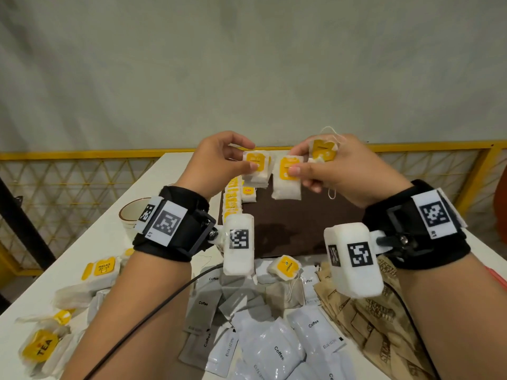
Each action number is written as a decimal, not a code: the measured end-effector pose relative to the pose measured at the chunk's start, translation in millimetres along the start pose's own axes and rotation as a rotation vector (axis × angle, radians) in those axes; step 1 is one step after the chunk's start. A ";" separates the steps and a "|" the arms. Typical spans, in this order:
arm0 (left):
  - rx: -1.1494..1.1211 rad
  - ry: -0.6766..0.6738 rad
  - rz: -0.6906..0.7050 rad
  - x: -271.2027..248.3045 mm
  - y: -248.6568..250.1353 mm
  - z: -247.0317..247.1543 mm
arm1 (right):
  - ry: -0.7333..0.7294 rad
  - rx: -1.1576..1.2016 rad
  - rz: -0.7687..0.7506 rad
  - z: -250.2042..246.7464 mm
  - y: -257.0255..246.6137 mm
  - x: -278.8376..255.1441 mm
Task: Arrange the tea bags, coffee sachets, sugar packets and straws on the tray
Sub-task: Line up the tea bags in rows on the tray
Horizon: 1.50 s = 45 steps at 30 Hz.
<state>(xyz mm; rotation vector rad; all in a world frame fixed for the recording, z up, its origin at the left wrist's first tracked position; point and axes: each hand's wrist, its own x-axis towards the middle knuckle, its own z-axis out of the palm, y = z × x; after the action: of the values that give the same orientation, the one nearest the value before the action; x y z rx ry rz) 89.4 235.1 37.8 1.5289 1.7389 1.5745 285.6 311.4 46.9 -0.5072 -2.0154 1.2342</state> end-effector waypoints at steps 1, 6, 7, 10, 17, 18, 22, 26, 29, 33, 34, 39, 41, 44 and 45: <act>-0.013 -0.008 0.006 -0.3 0.4 1.7 | -0.020 0.059 0.002 3.0 -0.4 0.3; -0.089 -0.068 0.037 -2.1 3.2 11.3 | 0.097 -0.013 -0.020 20.5 8.7 5.7; -0.111 -0.081 0.034 -2.5 4.0 12.4 | 0.126 -0.026 -0.021 22.9 11.5 6.6; -0.182 -0.103 0.012 -3.4 6.4 13.7 | 0.175 0.008 -0.009 25.8 15.5 9.3; -0.242 -0.160 -0.023 -7.2 13.3 16.4 | 0.258 0.113 0.011 21.3 16.4 11.8; -0.214 -0.161 -0.015 -7.8 13.0 17.3 | 0.256 0.110 0.018 21.2 16.3 11.9; -0.151 -0.148 0.018 -8.4 12.3 20.6 | 0.206 0.261 0.111 22.4 13.5 12.1; -0.005 -0.122 0.047 -9.1 13.6 23.7 | 0.169 0.509 0.359 16.6 8.6 13.3; 0.105 -0.164 0.033 -12.0 14.9 27.0 | 0.142 0.623 0.432 13.1 5.7 12.6; 0.147 -0.134 -0.037 -9.8 12.9 30.8 | 0.133 0.620 0.404 14.0 5.6 12.5; 0.149 -0.124 -0.043 -9.4 12.5 32.0 | 0.127 0.612 0.394 14.9 6.3 12.6; 0.099 -0.090 -0.045 -9.7 11.3 38.3 | 0.089 0.615 0.331 18.9 8.5 13.0; 0.098 -0.104 -0.036 -10.0 10.1 39.7 | 0.091 0.594 0.311 20.3 10.0 13.7; 0.088 -0.116 -0.034 -9.0 8.3 37.7 | 0.086 0.606 0.289 20.7 11.8 13.7; 0.088 -0.119 -0.036 -8.6 8.0 36.0 | 0.093 0.607 0.290 19.9 11.6 13.5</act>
<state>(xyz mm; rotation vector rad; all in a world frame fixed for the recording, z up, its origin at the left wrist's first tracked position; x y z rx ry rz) 125.2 244.1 29.5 1.5885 1.7798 1.3779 261.5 313.5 35.7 -0.5467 -1.4150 1.8653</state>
